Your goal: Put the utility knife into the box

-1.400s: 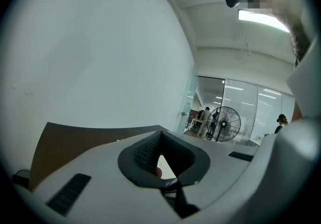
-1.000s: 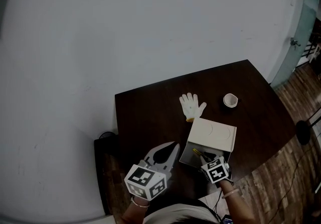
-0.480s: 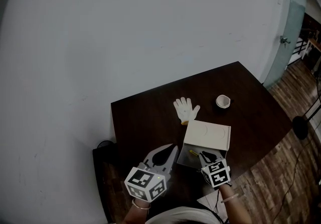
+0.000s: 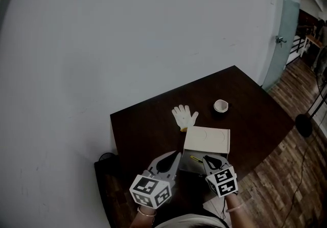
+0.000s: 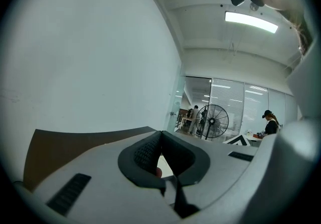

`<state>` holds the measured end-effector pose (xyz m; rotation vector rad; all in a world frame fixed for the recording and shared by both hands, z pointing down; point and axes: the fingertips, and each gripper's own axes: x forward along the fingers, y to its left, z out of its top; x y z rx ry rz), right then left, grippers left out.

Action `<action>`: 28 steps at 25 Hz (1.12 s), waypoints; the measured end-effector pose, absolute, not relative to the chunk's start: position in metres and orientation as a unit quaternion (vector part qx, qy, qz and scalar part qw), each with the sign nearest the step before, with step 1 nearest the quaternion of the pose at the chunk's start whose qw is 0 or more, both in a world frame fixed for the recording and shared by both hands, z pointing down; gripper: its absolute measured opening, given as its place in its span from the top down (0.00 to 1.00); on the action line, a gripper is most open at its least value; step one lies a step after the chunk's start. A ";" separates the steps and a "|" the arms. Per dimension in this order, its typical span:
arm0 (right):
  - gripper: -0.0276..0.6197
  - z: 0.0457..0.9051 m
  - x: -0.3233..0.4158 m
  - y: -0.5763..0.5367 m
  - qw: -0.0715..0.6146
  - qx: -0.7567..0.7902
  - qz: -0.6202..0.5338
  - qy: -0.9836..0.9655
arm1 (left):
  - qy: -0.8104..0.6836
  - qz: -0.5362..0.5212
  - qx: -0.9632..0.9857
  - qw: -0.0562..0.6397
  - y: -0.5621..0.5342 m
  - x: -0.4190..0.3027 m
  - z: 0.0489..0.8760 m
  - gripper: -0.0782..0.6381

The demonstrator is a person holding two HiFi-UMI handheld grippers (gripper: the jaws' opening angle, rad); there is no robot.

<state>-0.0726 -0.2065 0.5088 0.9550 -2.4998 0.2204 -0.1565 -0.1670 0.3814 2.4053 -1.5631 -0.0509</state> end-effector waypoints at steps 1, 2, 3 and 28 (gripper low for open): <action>0.92 0.504 -0.072 -0.205 0.222 0.348 0.076 -0.908 | -0.538 -0.018 0.832 0.136 -0.167 -0.155 0.381 0.87; 0.92 0.499 -0.071 -0.203 0.218 0.350 0.070 -0.908 | -0.536 -0.017 0.833 0.135 -0.167 -0.153 0.380 0.87; 0.92 0.494 -0.070 -0.202 0.213 0.351 0.065 -0.909 | -0.534 -0.016 0.834 0.134 -0.166 -0.150 0.381 0.87; 0.95 0.421 -0.020 -0.175 0.099 0.422 0.060 -0.899 | -0.487 0.012 0.866 0.116 -0.157 -0.102 0.381 0.87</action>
